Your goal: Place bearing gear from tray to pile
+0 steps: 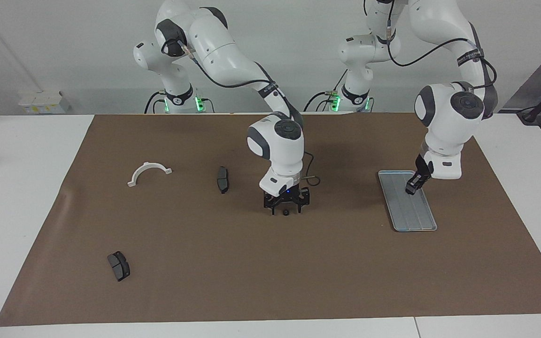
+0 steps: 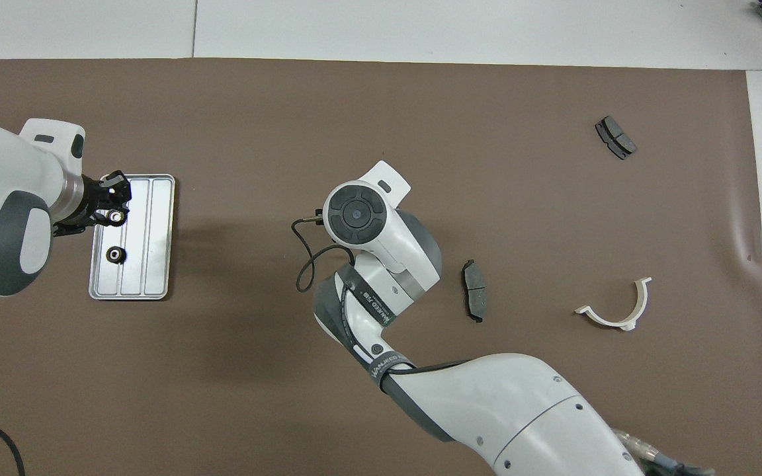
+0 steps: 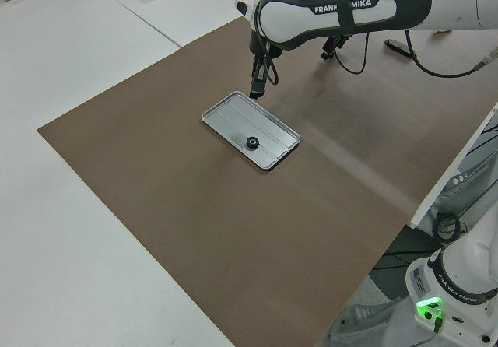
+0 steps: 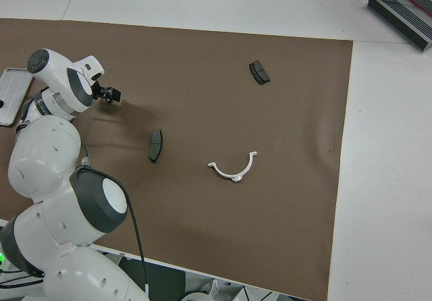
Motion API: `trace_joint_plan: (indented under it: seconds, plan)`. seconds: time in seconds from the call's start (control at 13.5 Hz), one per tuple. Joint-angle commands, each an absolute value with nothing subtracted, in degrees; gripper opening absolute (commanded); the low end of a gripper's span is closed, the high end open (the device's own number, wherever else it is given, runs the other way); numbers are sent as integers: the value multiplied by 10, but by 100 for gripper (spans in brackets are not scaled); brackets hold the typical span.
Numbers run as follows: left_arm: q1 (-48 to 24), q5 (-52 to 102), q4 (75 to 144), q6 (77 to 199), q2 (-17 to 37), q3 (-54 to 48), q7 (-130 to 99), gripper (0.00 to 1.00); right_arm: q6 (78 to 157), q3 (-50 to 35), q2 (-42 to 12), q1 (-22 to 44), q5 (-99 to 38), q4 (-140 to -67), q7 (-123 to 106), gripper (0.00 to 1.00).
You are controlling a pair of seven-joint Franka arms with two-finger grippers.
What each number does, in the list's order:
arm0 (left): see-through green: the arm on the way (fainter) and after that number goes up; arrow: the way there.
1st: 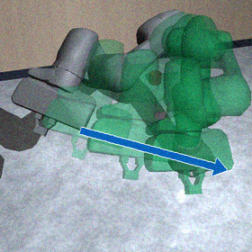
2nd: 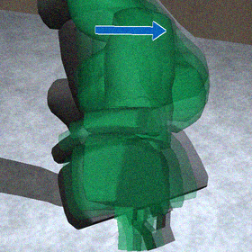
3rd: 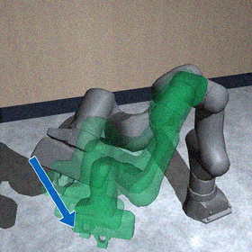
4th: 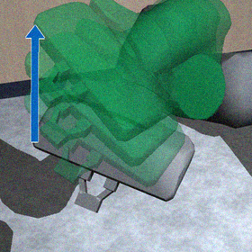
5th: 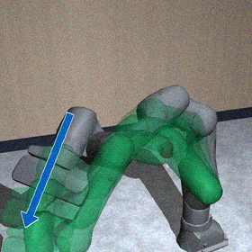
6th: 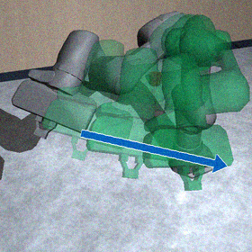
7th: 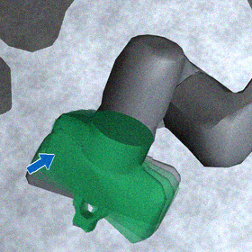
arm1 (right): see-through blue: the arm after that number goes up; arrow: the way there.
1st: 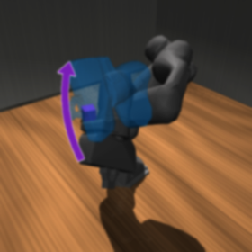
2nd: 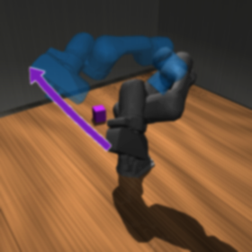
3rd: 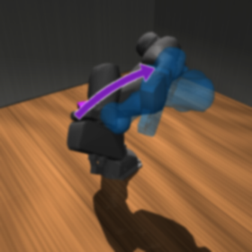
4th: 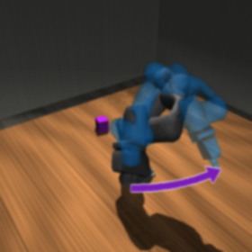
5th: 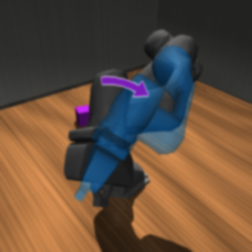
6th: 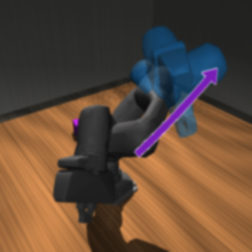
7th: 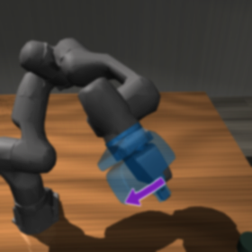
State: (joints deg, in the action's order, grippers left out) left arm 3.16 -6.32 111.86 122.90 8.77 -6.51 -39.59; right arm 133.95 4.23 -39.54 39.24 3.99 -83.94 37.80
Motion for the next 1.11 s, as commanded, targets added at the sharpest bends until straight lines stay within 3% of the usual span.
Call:
trace_joint_plan:
  seconds: [0.0,0.3,1.04]
  plan:
    - [25,-74,1119,1221,84,-60,-388,0,1352,36,-385,386,40,-853,381,55]
    - [25,-74,1120,1223,84,-60,-388,0,1359,36,-387,384,40,-852,382,45]
    - [25,-74,1119,1223,84,-60,-390,0,1367,36,-387,386,39,-856,383,36]
